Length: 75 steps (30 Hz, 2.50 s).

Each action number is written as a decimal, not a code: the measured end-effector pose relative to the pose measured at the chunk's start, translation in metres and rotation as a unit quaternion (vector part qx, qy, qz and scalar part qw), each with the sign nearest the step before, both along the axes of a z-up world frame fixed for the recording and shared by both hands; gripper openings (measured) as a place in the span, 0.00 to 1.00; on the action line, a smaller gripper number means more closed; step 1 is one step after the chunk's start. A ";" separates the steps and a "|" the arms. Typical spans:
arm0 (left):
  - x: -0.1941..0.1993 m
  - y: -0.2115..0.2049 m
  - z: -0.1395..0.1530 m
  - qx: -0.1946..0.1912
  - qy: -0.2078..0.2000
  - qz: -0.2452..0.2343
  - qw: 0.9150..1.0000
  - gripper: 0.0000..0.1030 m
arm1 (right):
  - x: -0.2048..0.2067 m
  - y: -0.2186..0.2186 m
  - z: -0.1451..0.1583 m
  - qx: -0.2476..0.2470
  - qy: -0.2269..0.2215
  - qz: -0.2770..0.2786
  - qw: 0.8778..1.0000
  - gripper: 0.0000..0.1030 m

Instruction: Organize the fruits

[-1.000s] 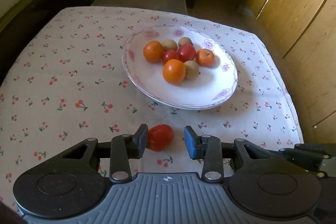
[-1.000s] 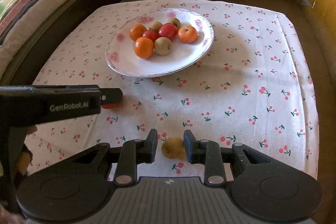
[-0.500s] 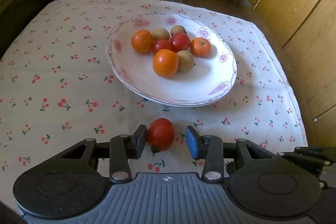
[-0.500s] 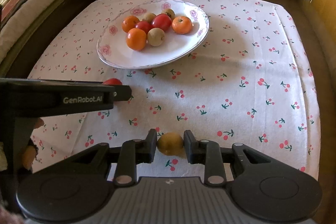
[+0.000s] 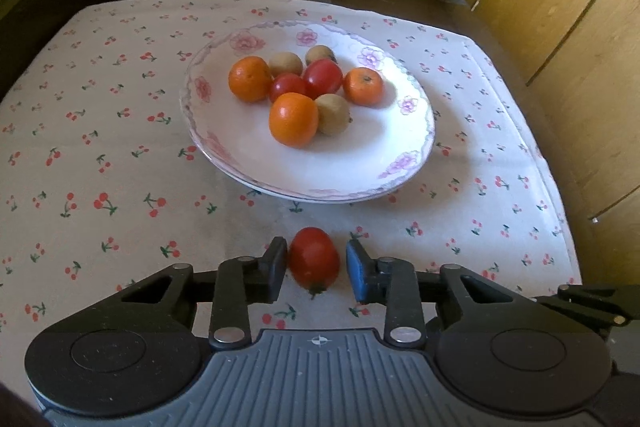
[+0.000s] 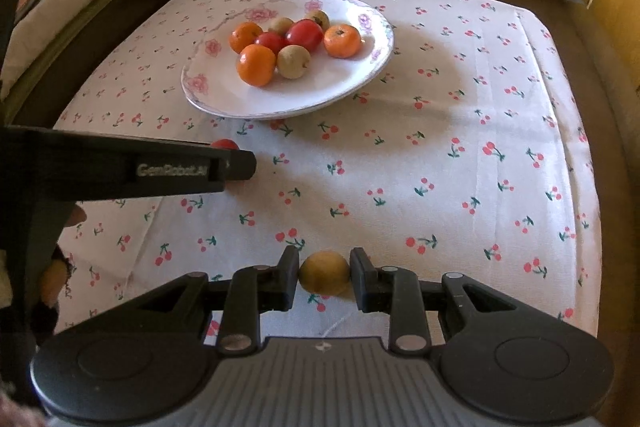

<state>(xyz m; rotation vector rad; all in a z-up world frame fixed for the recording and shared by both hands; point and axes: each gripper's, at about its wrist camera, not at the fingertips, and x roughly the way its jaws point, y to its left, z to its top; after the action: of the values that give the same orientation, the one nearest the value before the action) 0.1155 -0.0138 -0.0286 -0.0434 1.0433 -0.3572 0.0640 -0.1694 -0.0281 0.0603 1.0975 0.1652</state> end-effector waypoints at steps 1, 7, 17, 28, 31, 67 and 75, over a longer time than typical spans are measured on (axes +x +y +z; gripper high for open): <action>-0.001 0.000 0.001 -0.001 -0.002 -0.002 1.000 0.39 | -0.001 -0.002 0.000 0.002 0.000 -0.004 1.000 0.28; -0.003 0.000 0.001 -0.002 0.003 -0.006 1.000 0.39 | -0.001 -0.005 0.002 0.007 -0.002 -0.014 1.000 0.28; -0.002 -0.006 -0.004 0.006 0.001 -0.008 1.000 0.42 | 0.001 -0.008 -0.001 0.010 0.001 -0.017 1.000 0.29; -0.009 -0.006 0.000 0.005 0.000 -0.022 1.000 0.35 | 0.001 -0.006 0.003 0.007 -0.006 -0.014 1.000 0.28; -0.011 -0.006 0.001 0.006 -0.001 -0.024 1.000 0.35 | 0.000 -0.009 0.005 0.009 -0.010 -0.019 1.000 0.28; -0.007 -0.011 -0.001 0.003 -0.002 -0.020 1.000 0.35 | 0.005 -0.014 0.007 0.020 -0.013 -0.028 0.999 0.29; -0.011 -0.004 0.012 -0.014 -0.014 -0.019 1.000 0.33 | 0.009 -0.014 0.016 0.027 -0.029 -0.033 0.999 0.29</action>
<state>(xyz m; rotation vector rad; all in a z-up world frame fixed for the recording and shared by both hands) 0.1048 -0.0179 -0.0169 -0.0431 1.0119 -0.4047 0.0727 -0.1830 -0.0118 0.1392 1.0319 0.1367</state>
